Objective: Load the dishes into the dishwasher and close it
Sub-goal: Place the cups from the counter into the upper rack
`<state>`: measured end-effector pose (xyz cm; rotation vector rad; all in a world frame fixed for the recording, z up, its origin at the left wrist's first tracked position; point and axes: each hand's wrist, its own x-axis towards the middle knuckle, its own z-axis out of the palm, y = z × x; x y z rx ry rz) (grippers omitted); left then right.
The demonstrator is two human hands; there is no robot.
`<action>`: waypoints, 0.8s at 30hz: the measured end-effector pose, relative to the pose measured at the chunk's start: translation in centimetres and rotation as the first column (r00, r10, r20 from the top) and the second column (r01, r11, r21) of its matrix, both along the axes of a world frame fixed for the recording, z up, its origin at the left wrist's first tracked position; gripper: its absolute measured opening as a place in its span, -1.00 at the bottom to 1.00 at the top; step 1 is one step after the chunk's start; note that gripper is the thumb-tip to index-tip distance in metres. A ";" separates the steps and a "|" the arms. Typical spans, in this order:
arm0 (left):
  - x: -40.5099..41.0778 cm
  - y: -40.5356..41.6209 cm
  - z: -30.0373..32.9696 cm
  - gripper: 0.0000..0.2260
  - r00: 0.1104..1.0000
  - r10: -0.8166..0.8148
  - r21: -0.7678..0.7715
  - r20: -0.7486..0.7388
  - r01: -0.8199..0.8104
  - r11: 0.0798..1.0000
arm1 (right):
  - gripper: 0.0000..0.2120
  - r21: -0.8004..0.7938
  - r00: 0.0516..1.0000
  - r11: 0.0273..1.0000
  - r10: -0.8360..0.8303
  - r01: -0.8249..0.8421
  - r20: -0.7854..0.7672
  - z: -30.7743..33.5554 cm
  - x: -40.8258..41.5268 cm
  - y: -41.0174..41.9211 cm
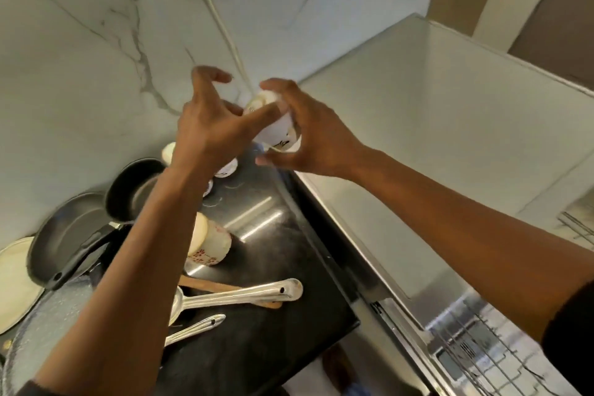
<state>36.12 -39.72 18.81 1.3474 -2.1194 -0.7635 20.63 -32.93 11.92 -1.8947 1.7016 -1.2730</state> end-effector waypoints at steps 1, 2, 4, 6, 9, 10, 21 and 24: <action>-1.6 1.2 0.1 -0.27 0.999 -0.043 0.001 -0.028 0.043 0.999 | -0.10 -0.032 0.998 0.998 -0.058 0.058 0.003 0.4 -1.5 1.7; -3.3 2.5 0.1 -0.29 0.995 -0.093 0.000 -0.048 0.093 0.996 | -0.15 -0.060 0.994 0.992 -0.109 0.109 0.006 0.7 -3.0 3.5; -6.5 5.1 -0.2 -0.37 0.976 -0.202 0.014 -0.086 0.204 0.979 | -0.21 -0.089 0.982 0.978 -0.190 0.191 0.023 0.7 -5.9 7.4; -9.7 8.2 -1.2 -0.44 0.948 -0.289 0.039 -0.129 0.296 0.954 | -0.22 -0.077 0.955 0.952 -0.293 0.297 0.052 -0.1 -8.7 11.9; -14.1 13.2 -3.5 -0.47 0.915 -0.362 0.048 -0.178 0.376 0.925 | -0.26 -0.074 0.887 0.885 -0.453 0.460 0.094 -2.1 -12.2 19.1; -15.5 15.1 -4.6 -0.52 0.907 -0.378 0.033 -0.183 0.390 0.920 | -0.27 -0.074 0.855 0.854 -0.505 0.514 0.117 -2.9 -13.2 21.6; -21.8 35.7 -23.5 -0.86 0.708 -0.660 -0.162 -0.251 0.642 0.750 | -0.34 0.172 0.588 0.602 -0.799 0.780 0.126 -19.8 -19.0 41.8; -21.7 36.4 -30.2 -0.68 0.774 -0.632 0.085 -0.047 0.633 0.769 | -0.34 0.273 0.580 0.592 -0.804 0.758 0.133 -25.1 -18.6 43.0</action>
